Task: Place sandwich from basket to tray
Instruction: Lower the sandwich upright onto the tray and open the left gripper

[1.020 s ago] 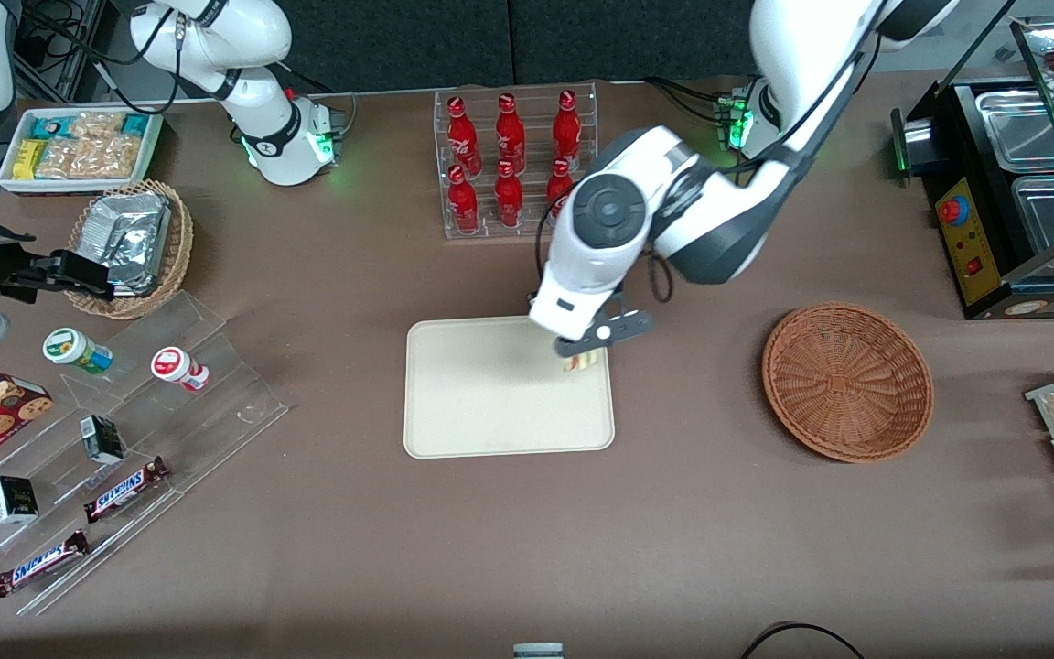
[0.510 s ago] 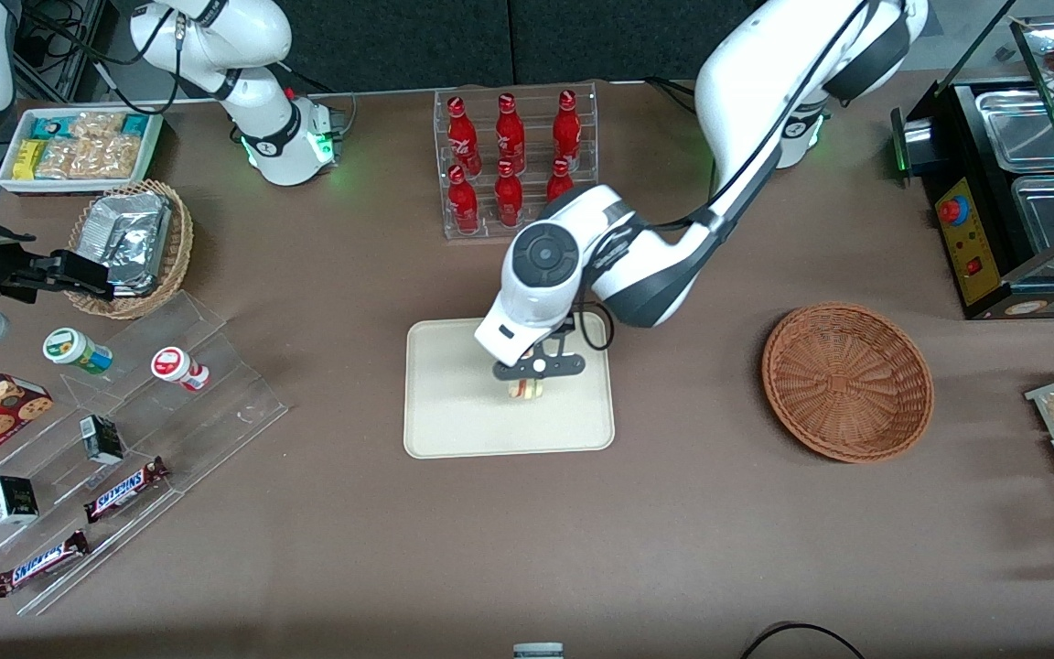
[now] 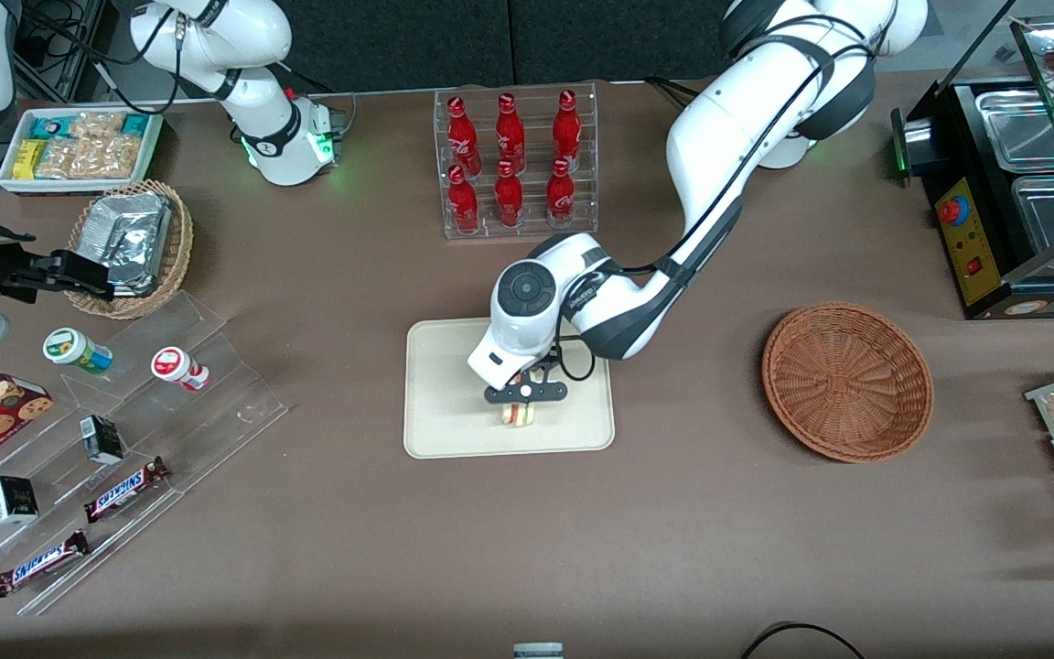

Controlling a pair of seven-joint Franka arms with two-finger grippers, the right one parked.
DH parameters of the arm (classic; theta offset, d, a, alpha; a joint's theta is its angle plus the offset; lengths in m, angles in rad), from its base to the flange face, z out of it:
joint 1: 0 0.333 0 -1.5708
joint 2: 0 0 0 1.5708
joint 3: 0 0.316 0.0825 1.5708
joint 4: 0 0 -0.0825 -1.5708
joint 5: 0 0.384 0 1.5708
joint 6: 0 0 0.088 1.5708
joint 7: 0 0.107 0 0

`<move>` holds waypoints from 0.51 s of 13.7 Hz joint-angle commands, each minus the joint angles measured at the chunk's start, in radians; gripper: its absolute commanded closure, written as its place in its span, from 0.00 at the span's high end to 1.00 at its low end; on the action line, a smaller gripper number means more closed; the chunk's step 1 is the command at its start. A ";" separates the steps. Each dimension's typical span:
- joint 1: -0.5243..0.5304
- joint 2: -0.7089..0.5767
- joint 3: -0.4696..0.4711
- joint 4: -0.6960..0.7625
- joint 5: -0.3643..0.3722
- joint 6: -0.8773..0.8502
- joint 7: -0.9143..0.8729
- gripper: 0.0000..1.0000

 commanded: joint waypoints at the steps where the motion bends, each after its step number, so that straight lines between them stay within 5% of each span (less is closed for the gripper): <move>1: -0.022 0.032 0.009 0.045 0.029 -0.003 -0.063 0.05; 7: -0.042 0.044 0.010 0.045 0.030 -0.003 -0.123 0.17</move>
